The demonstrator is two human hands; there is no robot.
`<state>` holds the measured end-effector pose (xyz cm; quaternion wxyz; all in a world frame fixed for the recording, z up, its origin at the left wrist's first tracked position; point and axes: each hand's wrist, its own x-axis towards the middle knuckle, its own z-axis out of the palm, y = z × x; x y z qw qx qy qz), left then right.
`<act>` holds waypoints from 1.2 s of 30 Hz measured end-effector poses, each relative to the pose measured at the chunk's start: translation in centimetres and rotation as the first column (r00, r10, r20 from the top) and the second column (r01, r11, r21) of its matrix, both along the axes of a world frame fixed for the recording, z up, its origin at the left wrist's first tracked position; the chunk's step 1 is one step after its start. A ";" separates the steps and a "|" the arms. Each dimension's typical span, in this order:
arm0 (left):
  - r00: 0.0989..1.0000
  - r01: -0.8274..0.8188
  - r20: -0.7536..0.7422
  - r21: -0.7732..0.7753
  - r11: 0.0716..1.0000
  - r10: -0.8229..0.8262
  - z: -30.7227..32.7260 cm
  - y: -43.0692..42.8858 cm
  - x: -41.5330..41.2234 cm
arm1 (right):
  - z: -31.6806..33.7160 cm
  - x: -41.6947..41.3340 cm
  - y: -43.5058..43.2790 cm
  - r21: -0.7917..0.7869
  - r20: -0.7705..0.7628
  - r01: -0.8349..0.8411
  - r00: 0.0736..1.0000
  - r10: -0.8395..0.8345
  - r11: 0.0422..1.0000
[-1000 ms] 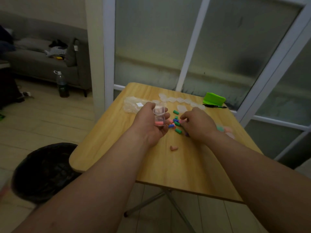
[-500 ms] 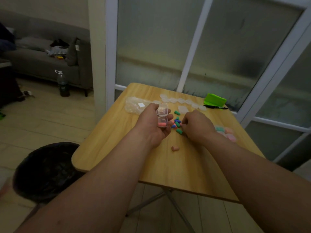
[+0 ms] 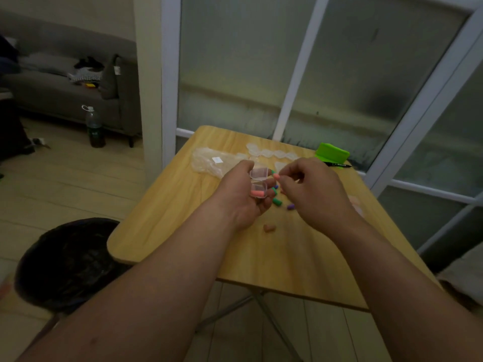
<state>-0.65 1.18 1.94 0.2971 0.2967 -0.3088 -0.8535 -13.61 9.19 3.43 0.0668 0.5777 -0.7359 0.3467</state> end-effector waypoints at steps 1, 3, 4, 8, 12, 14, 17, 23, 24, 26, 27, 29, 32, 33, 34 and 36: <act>1.000 0.013 -0.011 0.005 1.000 -0.013 0.0 0.2 -0.2 | 0.1 0.6 0.3 0.003 -0.012 -0.031 0.999 0.031 1.000; 0.998 0.048 -0.035 0.013 0.999 -0.047 -0.1 0.8 -0.5 | 0.1 1.4 0.7 0.030 -0.056 -0.060 0.997 0.061 0.998; 0.997 0.067 -0.050 0.007 0.998 -0.067 -0.3 1.0 -0.6 | 0.1 1.6 0.8 0.043 -0.072 -0.063 0.995 0.066 0.997; 0.993 0.097 -0.072 0.043 0.994 -0.093 -0.3 1.7 -0.8 | -0.2 2.1 0.7 0.088 -0.133 -0.045 0.990 0.057 0.995; 0.993 0.097 -0.080 0.070 0.993 -0.091 -0.3 1.8 -0.9 | -0.3 2.1 0.6 0.113 -0.236 -0.005 0.971 0.032 0.994; 0.993 0.101 -0.074 0.060 0.993 -0.097 -0.3 1.8 -0.8 | -0.3 2.0 0.5 0.117 -0.264 0.009 0.964 0.022 0.993; 0.992 0.110 -0.063 0.052 0.993 -0.107 -0.7 1.6 -0.9 | -0.6 1.9 0.3 0.138 -0.256 0.004 0.966 0.032 0.990; 0.995 0.082 -0.048 0.003 0.997 -0.082 -0.5 1.0 -0.7 | -0.4 0.7 0.3 0.008 -0.024 -0.061 0.998 0.061 0.998; 0.996 0.080 -0.027 -0.017 0.997 -0.081 -0.5 0.9 -0.7 | -0.3 0.3 0.2 -0.036 0.045 -0.050 0.998 0.052 0.998; 0.996 0.087 -0.006 -0.043 0.995 -0.087 -0.5 0.9 -0.8 | -0.5 -0.6 0.1 -0.060 0.163 -0.004 0.987 0.014 0.998; 0.996 0.088 0.001 -0.050 0.995 -0.088 -0.6 0.9 -0.8 | -0.6 -0.9 0.1 -0.030 0.187 0.011 0.982 -0.005 0.999; 0.995 0.101 0.006 -0.054 0.993 -0.100 -0.5 1.1 -0.8 | -1.0 -1.1 0.3 0.034 0.253 -0.017 0.968 0.008 0.999; 0.994 0.110 -0.001 -0.055 0.992 -0.111 -0.3 1.4 -0.9 | -1.2 -0.7 0.8 0.067 0.319 -0.107 0.944 0.081 0.992; 0.994 0.106 0.008 -0.047 0.993 -0.105 -0.2 1.4 -0.9 | -1.2 -0.6 1.0 0.063 0.304 -0.117 0.948 0.092 0.991; 0.995 0.100 0.017 -0.039 0.994 -0.099 -0.2 1.2 -0.9 | -1.2 -0.5 1.1 0.053 0.290 -0.120 0.952 0.099 0.991; 0.996 0.091 0.008 -0.024 0.996 -0.091 -0.3 0.8 -1.0 | -1.3 -0.4 1.6 0.036 0.259 -0.132 0.959 0.119 0.991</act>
